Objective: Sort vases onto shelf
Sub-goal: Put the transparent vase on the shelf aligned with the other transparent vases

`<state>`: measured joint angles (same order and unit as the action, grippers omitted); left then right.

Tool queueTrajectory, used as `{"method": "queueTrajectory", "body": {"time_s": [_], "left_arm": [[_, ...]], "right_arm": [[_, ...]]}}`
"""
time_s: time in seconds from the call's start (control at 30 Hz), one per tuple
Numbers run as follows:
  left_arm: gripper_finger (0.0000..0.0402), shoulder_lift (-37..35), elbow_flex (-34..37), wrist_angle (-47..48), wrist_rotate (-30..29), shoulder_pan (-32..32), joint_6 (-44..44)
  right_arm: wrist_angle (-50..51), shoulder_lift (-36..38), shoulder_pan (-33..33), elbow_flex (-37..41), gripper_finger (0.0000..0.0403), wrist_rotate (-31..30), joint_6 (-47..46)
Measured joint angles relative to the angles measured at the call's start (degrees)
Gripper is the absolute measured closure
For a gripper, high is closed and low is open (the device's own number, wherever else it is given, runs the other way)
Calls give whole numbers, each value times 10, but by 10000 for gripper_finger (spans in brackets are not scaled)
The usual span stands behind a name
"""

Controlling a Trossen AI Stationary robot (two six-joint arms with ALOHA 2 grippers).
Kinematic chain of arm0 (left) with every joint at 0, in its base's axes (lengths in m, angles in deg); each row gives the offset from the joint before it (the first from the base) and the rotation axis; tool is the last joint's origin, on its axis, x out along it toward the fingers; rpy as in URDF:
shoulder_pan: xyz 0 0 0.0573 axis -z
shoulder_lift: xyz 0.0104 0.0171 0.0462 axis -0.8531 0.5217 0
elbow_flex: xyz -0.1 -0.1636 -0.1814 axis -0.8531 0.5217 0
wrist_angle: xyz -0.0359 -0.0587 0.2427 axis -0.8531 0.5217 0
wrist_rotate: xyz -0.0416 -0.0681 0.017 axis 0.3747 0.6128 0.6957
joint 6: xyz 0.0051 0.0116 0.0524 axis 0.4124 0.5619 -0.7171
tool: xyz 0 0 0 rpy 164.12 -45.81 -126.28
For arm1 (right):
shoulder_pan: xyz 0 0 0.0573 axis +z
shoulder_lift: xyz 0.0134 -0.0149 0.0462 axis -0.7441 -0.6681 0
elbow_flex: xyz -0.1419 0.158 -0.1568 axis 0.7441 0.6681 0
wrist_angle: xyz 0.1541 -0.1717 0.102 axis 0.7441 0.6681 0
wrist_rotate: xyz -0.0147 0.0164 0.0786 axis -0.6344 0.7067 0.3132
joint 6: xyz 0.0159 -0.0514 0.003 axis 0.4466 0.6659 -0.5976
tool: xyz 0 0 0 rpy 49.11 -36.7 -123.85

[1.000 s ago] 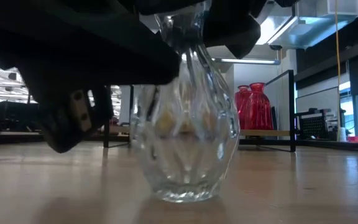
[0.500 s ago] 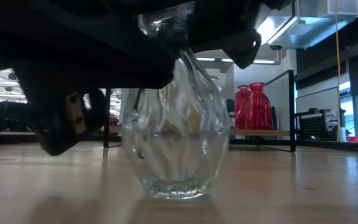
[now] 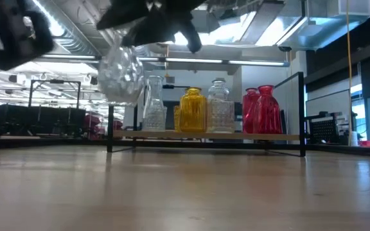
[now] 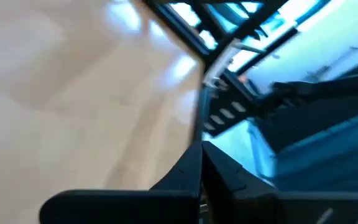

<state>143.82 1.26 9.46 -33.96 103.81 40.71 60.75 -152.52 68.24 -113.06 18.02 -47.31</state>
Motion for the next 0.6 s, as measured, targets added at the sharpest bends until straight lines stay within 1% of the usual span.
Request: {"method": "queueTrajectory", "body": {"time_s": [0.07, 0.2, 0.3, 0.4, 0.5, 0.6], "left_arm": [[401, -30, 16, 44, -37, 16, 14], [401, -103, 46, 117, -120, 54, 51], [401, -150, 67, 190, -180, 90, 80], [401, -192, 86, 261, -222, 120, 134], [401, -219, 108, 313, -238, 142, 192], [401, -231, 134, 320, -242, 150, 227]], "right_arm": [[28, 0, -21, -20, 293, -17, 13], [88, 2, -59, -39, 293, -20, 3], [100, 2, -78, -40, 293, -15, -21], [99, 2, -96, -41, 293, -18, -48], [101, 2, -111, -41, 293, -37, -73], [100, 0, -122, -41, 293, -61, -107]]}}
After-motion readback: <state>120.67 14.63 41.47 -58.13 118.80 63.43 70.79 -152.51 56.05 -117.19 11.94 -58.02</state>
